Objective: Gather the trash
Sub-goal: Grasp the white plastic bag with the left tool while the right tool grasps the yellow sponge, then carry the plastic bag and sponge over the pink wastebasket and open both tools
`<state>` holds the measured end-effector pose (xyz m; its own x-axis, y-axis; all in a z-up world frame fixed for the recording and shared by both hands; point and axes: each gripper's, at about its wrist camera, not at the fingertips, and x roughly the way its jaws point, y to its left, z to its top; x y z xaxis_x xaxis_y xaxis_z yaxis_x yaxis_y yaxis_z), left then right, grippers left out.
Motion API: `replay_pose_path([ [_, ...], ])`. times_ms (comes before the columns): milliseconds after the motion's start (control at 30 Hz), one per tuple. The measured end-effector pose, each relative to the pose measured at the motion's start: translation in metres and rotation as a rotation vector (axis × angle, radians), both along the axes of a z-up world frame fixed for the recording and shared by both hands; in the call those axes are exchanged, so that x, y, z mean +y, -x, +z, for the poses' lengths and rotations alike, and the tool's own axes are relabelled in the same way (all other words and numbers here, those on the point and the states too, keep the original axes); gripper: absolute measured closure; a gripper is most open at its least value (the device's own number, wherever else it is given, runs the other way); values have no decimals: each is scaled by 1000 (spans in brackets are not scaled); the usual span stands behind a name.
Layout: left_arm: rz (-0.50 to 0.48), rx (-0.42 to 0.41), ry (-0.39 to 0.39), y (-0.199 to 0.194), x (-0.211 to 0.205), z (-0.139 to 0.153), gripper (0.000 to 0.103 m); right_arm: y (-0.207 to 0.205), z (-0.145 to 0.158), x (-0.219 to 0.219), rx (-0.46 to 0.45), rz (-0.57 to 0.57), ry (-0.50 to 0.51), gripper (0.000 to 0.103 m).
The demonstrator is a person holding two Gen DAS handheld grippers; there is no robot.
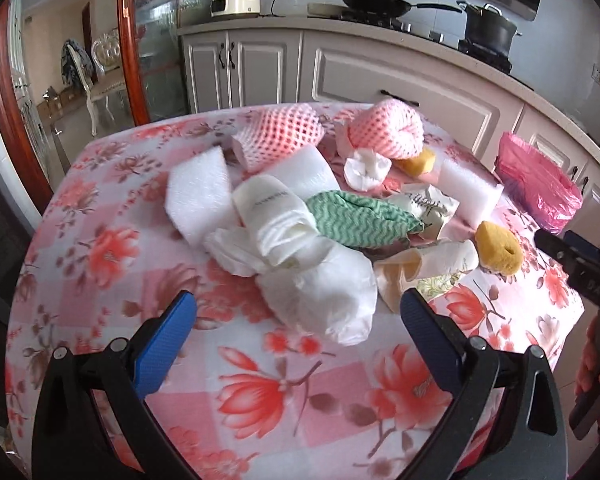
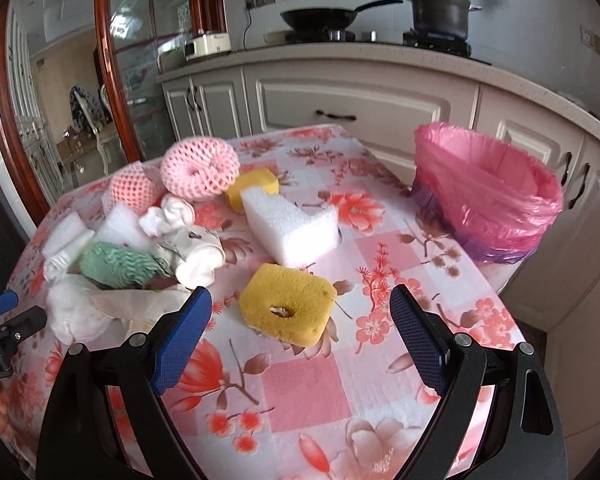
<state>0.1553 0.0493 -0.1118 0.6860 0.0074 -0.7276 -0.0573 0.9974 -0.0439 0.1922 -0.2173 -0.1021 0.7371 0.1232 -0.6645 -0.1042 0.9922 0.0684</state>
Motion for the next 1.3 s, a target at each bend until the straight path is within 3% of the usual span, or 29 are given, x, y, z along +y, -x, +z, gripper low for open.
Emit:
replay_pose_path([
  [167, -1, 45, -40, -13, -15, -11, 5, -24, -26, 1, 78, 10, 7, 19],
  [433, 117, 136, 91, -40, 11, -29, 5, -46, -42, 10, 125, 15, 13, 19],
  [600, 140, 142, 91, -50, 9, -36, 9, -49, -50, 13, 145, 18, -10, 36],
  [667, 134, 135, 111, -51, 8, -38, 24, -47, -55, 14, 156, 22, -7, 55],
  [700, 126, 135, 123, -51, 8, -40, 31, -44, -56, 14, 144, 18, -1, 58],
  [733, 121, 139, 131, -50, 8, -41, 35, -41, -56, 14, 136, 19, 4, 68],
  [767, 120, 134, 134, -49, 9, -41, 38, -39, -57, 13, 131, 19, 4, 73],
  [967, 75, 94, 163, -33, 6, -37, 51, -26, -56, 4, 116, 21, -23, 77],
  [1100, 39, 51, 147, -18, -1, -26, 53, -10, -47, -1, 84, 25, -36, 77],
  [1300, -38, -77, 91, 10, -19, 2, 53, 9, -30, 1, 38, 50, -34, 77],
])
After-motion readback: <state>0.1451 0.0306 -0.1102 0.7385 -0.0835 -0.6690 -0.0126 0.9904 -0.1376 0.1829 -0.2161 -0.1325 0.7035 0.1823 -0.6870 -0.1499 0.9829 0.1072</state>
